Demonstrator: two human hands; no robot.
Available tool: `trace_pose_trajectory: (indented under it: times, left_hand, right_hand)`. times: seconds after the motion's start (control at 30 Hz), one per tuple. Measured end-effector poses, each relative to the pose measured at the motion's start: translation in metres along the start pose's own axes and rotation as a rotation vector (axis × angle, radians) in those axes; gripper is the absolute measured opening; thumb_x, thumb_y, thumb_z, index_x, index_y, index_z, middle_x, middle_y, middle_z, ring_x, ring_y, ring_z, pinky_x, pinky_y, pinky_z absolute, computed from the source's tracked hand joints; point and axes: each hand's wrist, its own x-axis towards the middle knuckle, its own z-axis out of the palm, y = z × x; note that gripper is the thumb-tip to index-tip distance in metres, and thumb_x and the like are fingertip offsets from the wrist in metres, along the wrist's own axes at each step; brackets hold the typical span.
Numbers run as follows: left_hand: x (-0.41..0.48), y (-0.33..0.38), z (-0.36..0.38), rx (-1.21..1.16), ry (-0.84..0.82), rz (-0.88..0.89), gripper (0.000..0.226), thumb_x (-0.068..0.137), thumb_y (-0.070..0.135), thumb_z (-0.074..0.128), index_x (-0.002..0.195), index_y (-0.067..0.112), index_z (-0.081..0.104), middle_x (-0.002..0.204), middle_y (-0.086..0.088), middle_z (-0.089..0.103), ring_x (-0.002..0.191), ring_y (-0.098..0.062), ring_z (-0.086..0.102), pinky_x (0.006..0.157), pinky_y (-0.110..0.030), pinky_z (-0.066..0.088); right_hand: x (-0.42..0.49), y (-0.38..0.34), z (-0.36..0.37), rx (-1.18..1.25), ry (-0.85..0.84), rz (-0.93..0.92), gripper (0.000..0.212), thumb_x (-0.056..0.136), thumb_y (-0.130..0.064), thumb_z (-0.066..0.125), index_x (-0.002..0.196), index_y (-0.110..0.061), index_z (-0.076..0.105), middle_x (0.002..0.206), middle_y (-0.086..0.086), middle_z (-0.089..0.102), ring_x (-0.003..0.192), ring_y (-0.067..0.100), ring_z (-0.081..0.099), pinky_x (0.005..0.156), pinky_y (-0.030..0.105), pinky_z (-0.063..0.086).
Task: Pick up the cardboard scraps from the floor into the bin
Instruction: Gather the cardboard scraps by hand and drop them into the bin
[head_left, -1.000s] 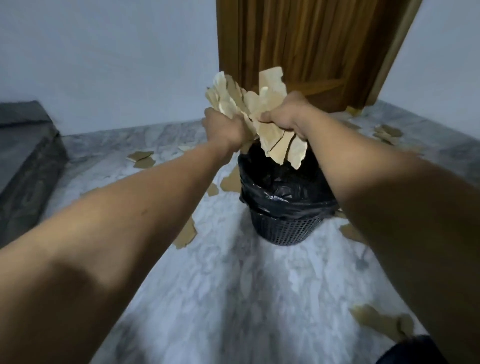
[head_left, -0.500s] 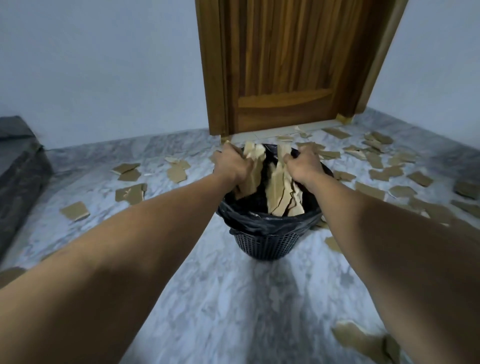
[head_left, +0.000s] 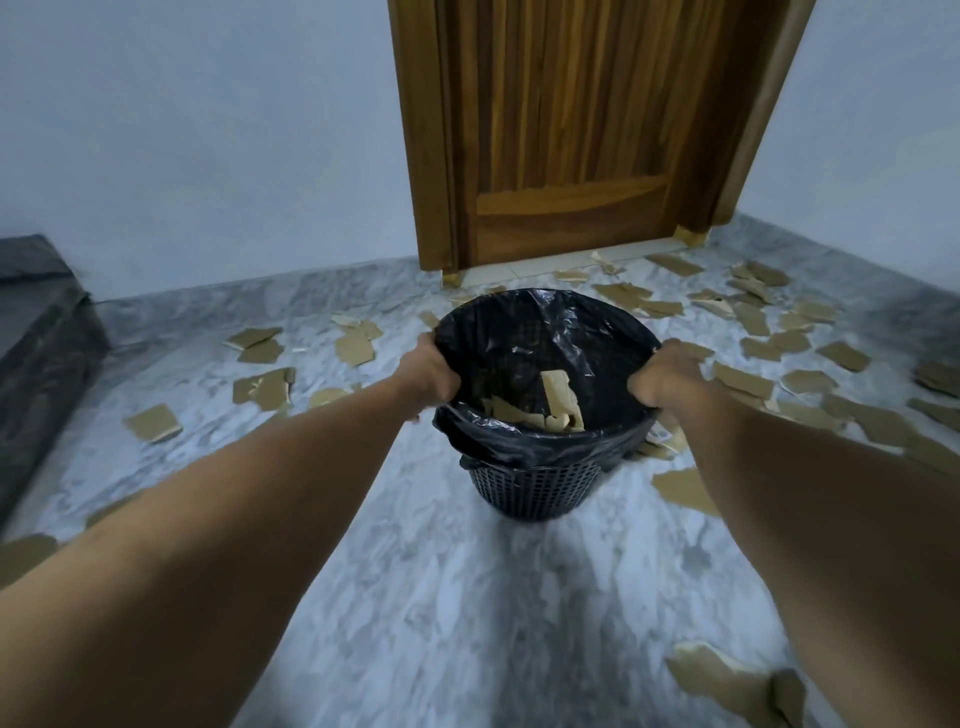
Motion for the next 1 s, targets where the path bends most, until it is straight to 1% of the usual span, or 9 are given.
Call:
trace_pose_trajectory:
  times: [0.2, 0.3, 0.37, 0.47, 0.6, 0.73, 0.83, 0.9, 1.0]
  left_hand:
    - [0.004, 0.009, -0.016, -0.449, 0.052, 0.031, 0.042, 0.09, -0.009, 0.04, 0.122, 0.014, 0.055, 0.104, -0.022, 0.066, 0.079, -0.046, 0.069, 0.062, -0.059, 0.059]
    - [0.021, 0.027, -0.048, -0.535, 0.166, 0.034, 0.041, 0.092, -0.01, 0.04, 0.12, 0.011, 0.06, 0.105, -0.018, 0.068, 0.085, -0.041, 0.07, 0.068, -0.059, 0.058]
    - [0.029, 0.041, -0.077, -0.555, 0.283, 0.047, 0.044, 0.092, -0.009, 0.041, 0.126, 0.011, 0.06, 0.112, -0.016, 0.067, 0.093, -0.038, 0.068, 0.077, -0.056, 0.058]
    - [0.034, 0.056, -0.126, -0.621, 0.437, 0.059, 0.056, 0.087, -0.01, 0.036, 0.13, 0.018, 0.057, 0.109, -0.01, 0.066, 0.089, -0.038, 0.068, 0.07, -0.054, 0.06]
    - [0.049, 0.042, -0.173, -0.654, 0.619, 0.115, 0.067, 0.077, -0.002, 0.033, 0.135, 0.027, 0.051, 0.114, -0.004, 0.065, 0.099, -0.033, 0.065, 0.078, -0.047, 0.061]
    - [0.049, 0.018, -0.198, -0.713, 0.736, 0.151, 0.072, 0.084, -0.004, 0.034, 0.147, 0.031, 0.039, 0.133, 0.0, 0.058, 0.111, -0.02, 0.055, 0.1, -0.031, 0.048]
    - [0.057, 0.002, -0.223, -0.688, 0.732, 0.178, 0.069, 0.087, -0.001, 0.04, 0.149, 0.029, 0.036, 0.133, 0.0, 0.057, 0.11, -0.019, 0.054, 0.094, -0.023, 0.044]
    - [0.064, -0.003, -0.235, -0.669, 0.674, 0.196, 0.069, 0.087, -0.002, 0.041, 0.149, 0.027, 0.034, 0.132, -0.002, 0.056, 0.109, -0.02, 0.053, 0.091, -0.025, 0.046]
    - [0.08, -0.002, -0.245, -0.709, 0.565, 0.193, 0.071, 0.087, -0.005, 0.044, 0.148, 0.028, 0.03, 0.124, -0.002, 0.055, 0.107, -0.024, 0.055, 0.086, -0.034, 0.056]
  right_hand:
    - [-0.005, -0.032, -0.002, 0.374, -0.016, -0.013, 0.072, 0.073, -0.025, 0.074, 0.137, -0.011, 0.044, 0.117, 0.01, 0.061, 0.108, 0.035, 0.062, 0.094, 0.045, 0.054]
    - [-0.013, -0.072, -0.011, 0.672, 0.046, -0.053, 0.068, 0.072, -0.029, 0.071, 0.135, -0.013, 0.052, 0.126, 0.01, 0.064, 0.111, 0.033, 0.063, 0.094, 0.039, 0.055]
    - [-0.021, -0.105, -0.014, 0.896, 0.054, -0.1, 0.079, 0.078, -0.026, 0.07, 0.149, -0.017, 0.038, 0.141, 0.008, 0.054, 0.124, 0.031, 0.057, 0.097, 0.036, 0.051]
    - [-0.039, -0.159, -0.01, 1.099, 0.04, -0.194, 0.095, 0.087, -0.025, 0.069, 0.159, -0.029, 0.007, 0.155, 0.007, 0.036, 0.135, 0.03, 0.046, 0.104, 0.038, 0.044]
    - [-0.063, -0.223, 0.02, 1.163, 0.021, -0.312, 0.099, 0.091, -0.025, 0.067, 0.158, -0.035, -0.004, 0.158, 0.008, 0.028, 0.138, 0.032, 0.043, 0.106, 0.043, 0.042]
    - [-0.081, -0.263, 0.049, 1.113, -0.198, -0.311, 0.096, 0.096, -0.023, 0.062, 0.155, -0.04, -0.011, 0.151, 0.008, 0.039, 0.127, 0.036, 0.053, 0.095, 0.051, 0.053]
    - [-0.085, -0.283, 0.058, 1.215, -0.4, -0.253, 0.081, 0.099, -0.01, 0.051, 0.153, -0.046, 0.002, 0.149, 0.008, 0.043, 0.114, 0.039, 0.062, 0.063, 0.05, 0.062]
    - [-0.082, -0.295, 0.059, 1.282, -0.403, -0.217, 0.074, 0.098, 0.001, 0.045, 0.15, -0.041, 0.015, 0.147, 0.01, 0.044, 0.111, 0.04, 0.063, 0.053, 0.042, 0.06]
    - [-0.073, -0.31, 0.062, 1.328, -0.316, -0.172, 0.065, 0.093, 0.01, 0.044, 0.141, -0.03, 0.028, 0.137, 0.013, 0.05, 0.107, 0.039, 0.063, 0.058, 0.045, 0.062]
